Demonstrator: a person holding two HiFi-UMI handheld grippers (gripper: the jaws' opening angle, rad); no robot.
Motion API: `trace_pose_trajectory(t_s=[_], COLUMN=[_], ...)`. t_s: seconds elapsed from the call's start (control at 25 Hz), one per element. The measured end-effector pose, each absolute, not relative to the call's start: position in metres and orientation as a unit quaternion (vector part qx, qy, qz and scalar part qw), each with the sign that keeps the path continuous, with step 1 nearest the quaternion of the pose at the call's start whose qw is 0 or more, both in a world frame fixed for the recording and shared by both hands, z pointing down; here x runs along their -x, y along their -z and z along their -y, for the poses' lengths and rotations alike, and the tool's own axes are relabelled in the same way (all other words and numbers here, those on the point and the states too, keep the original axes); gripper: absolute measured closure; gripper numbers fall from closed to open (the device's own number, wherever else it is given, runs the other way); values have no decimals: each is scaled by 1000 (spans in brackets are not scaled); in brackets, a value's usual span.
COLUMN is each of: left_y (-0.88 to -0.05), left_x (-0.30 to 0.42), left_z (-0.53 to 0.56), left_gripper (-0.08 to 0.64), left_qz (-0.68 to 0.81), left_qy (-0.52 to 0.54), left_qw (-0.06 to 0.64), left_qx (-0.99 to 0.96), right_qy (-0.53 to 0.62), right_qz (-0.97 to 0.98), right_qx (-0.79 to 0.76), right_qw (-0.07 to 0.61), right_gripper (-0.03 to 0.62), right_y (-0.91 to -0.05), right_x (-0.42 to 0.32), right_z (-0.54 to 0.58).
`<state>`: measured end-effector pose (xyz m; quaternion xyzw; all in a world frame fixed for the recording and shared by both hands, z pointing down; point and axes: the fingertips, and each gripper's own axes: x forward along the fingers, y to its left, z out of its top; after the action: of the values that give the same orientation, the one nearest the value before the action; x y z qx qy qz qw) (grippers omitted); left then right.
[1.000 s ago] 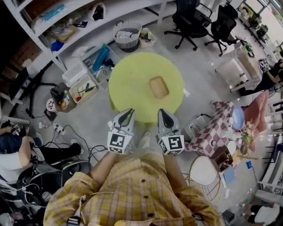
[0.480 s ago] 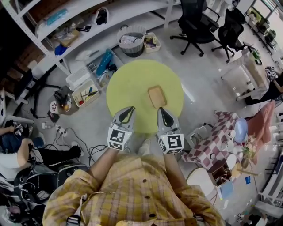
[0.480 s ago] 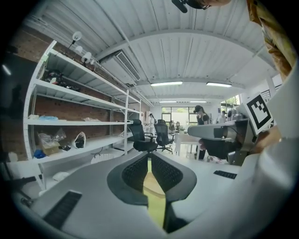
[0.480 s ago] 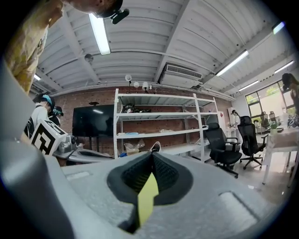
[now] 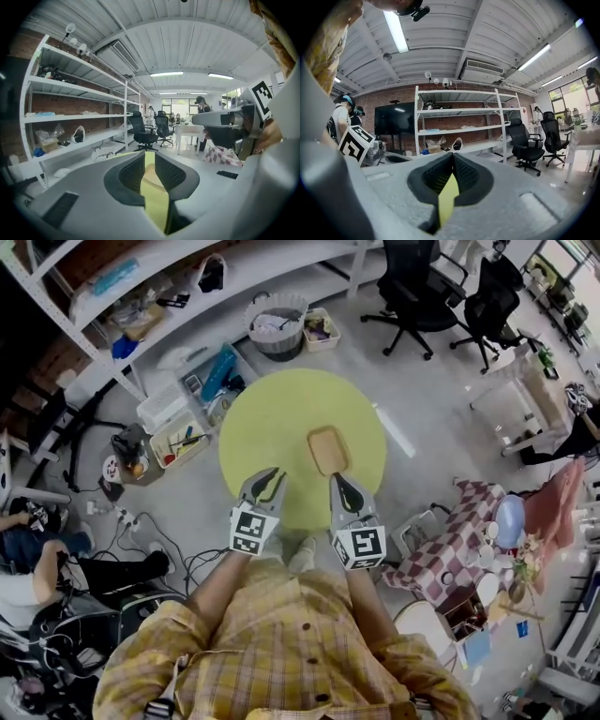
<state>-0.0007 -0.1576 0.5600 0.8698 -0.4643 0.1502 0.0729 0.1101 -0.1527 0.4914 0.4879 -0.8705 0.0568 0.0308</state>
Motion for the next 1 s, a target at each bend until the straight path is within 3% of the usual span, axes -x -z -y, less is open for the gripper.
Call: trace_pose_trajectory(t_s=[0.44, 1.0], left_y=[-602, -667], left_x=[10, 12], left_z=[189, 223], left_gripper=[425, 406], left_qz=[411, 399], left_qy=[-205, -260], left_qw=[106, 143], left_qx=[-882, -868], right_qy=[-80, -110], right_qz=[863, 856], right_qx=[-496, -497], right_qw=[58, 85], right_gripper=[595, 595], right_y=[-513, -548], right_x=[-86, -75], right_z=[171, 184])
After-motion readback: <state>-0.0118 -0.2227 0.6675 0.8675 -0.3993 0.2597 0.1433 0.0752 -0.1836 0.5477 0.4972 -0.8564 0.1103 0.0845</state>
